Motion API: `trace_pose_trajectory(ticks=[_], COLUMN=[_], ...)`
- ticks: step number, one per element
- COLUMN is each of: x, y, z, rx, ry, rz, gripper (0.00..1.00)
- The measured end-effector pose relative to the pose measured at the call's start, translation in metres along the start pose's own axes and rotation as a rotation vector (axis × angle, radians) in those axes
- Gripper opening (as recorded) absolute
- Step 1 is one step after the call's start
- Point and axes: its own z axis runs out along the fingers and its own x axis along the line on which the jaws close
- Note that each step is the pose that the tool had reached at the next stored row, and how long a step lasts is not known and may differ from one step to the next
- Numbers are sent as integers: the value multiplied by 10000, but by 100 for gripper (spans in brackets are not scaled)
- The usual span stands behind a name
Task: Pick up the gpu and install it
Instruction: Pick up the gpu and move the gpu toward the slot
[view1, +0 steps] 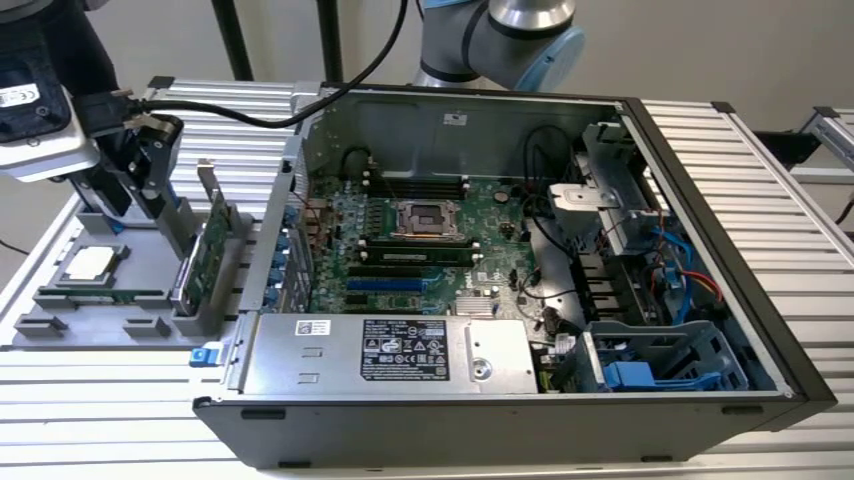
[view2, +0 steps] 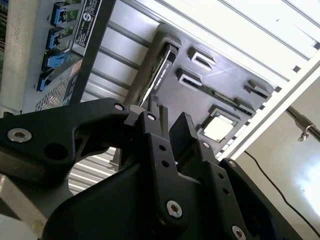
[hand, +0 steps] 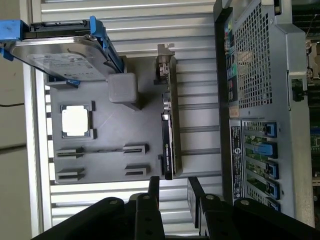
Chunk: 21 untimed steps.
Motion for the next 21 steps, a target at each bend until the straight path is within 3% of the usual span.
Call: trace_pose_trajectory(ticks=[3, 4, 21], x=[0, 0, 1], y=[0, 0, -4], z=[0, 0, 66], rx=[0, 0, -3], ry=[0, 1, 2], rz=[-2, -3, -6], gripper=[0, 100, 100])
